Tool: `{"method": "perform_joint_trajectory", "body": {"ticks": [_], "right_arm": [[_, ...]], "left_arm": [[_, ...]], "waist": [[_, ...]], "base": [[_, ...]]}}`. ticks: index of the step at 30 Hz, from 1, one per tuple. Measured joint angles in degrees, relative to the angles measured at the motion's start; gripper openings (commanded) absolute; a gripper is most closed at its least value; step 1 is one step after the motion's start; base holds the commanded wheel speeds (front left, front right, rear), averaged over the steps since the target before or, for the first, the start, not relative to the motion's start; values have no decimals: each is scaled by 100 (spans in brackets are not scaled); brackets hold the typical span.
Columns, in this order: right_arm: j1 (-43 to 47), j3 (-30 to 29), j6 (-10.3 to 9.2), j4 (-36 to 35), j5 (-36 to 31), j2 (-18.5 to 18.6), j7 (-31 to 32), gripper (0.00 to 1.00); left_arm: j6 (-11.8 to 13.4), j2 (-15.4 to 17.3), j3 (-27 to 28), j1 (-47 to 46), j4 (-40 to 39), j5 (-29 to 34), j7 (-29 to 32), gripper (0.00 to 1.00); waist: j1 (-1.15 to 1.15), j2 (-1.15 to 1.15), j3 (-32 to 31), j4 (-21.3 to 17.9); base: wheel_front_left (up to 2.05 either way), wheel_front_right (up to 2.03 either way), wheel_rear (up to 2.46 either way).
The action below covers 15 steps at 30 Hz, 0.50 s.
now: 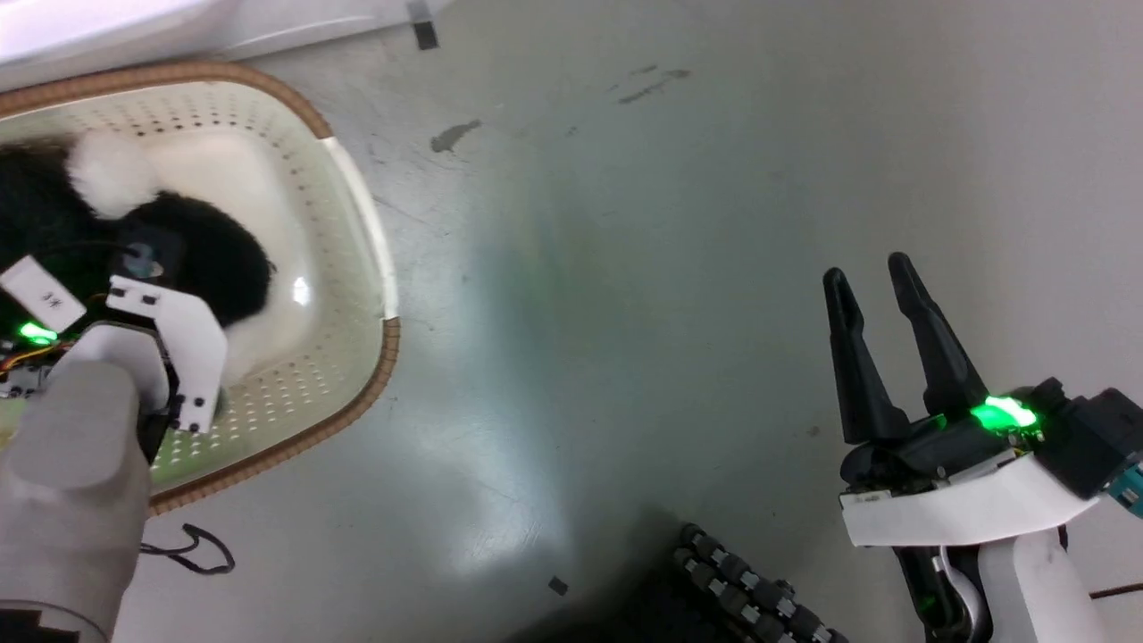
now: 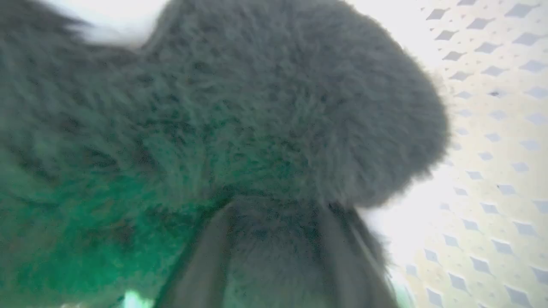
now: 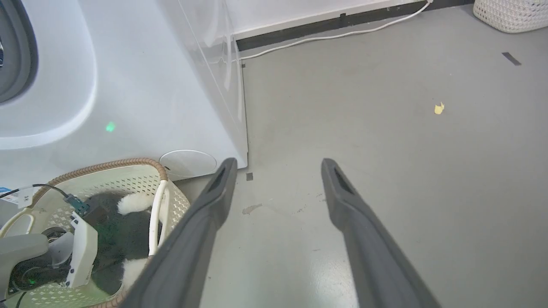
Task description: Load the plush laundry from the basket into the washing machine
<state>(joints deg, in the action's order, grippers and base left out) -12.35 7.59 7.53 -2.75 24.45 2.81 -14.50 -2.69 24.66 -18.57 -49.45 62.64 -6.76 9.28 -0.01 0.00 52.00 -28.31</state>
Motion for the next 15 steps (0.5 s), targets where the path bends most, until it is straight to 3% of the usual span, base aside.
{"method": "perform_joint_trajectory", "body": {"ticks": [6,15], "right_arm": [[-121,10,1,27,-175,0,-24,100],[-38,-343,1,13,-512,2,-25,100]], "left_arm": [[31,26,42,96,193,-163,-320,0],[-1,-357,-41,383,371,-299,-975,0]], "waist": [[1,0,-191,-66],[1,0,-866,254]], "base": [[0,0,0],[0,0,0]]}}
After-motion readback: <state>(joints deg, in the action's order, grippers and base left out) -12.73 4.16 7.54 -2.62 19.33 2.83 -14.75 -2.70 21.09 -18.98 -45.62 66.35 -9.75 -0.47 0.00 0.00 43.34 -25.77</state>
